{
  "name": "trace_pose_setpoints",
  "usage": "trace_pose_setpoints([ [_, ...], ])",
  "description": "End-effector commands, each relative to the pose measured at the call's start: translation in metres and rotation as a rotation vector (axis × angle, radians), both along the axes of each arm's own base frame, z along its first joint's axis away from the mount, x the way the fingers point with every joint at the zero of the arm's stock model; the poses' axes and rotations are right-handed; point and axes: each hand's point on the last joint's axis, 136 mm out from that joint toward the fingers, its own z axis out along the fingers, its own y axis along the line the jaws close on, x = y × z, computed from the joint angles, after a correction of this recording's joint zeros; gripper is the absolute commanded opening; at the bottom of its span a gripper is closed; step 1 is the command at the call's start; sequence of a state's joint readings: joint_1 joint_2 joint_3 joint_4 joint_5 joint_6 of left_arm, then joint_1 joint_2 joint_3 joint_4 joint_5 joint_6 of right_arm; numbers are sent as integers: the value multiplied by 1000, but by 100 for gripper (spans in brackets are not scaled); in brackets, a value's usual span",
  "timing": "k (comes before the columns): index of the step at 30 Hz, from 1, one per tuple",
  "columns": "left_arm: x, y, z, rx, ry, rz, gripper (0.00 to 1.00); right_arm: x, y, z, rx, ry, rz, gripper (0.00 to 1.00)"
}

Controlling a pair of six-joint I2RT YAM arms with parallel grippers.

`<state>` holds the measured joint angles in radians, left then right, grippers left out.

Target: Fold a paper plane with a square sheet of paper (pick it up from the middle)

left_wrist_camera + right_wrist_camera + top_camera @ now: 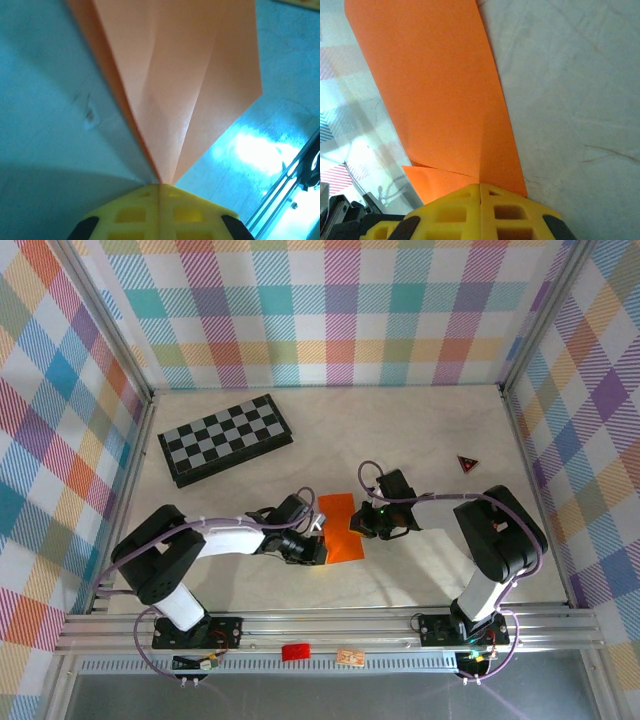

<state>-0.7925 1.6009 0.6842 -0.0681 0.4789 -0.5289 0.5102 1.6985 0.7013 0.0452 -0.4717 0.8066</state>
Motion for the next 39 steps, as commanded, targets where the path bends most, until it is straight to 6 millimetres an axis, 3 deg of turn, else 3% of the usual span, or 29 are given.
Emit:
trace_pose_setpoints([
  [1, 2, 4, 19, -8, -67, 5, 5, -11, -22, -31, -127, 65, -38, 0],
  [4, 19, -8, 43, -87, -141, 64, 4, -9, -19, -27, -106, 52, -32, 0],
  [6, 31, -13, 49, -110, -161, 106, 3, -8, -18, -25, -101, 47, -33, 0],
  [10, 53, -24, 52, -134, -169, 186, 3, -7, -17, -22, -95, 40, -34, 0],
  [14, 58, -36, 43, -123, -136, 166, 3, -7, -17, -22, -97, 44, -35, 0],
  [21, 40, -30, 6, -57, -44, 114, 2, -6, -16, -22, -88, 40, -29, 0],
  [26, 22, -11, -24, 12, 5, 106, 2, -3, -12, -11, -71, 21, -5, 2],
  [31, 16, 0, -34, 49, 8, 116, 1, -1, -7, 15, -31, -48, 30, 6],
  [34, 18, -1, -34, 48, -1, 120, 0, -7, 8, 29, 69, -57, 85, 5],
  [39, 21, -2, -37, 52, -1, 129, 0, -22, 22, 21, 85, -38, 143, 2],
])
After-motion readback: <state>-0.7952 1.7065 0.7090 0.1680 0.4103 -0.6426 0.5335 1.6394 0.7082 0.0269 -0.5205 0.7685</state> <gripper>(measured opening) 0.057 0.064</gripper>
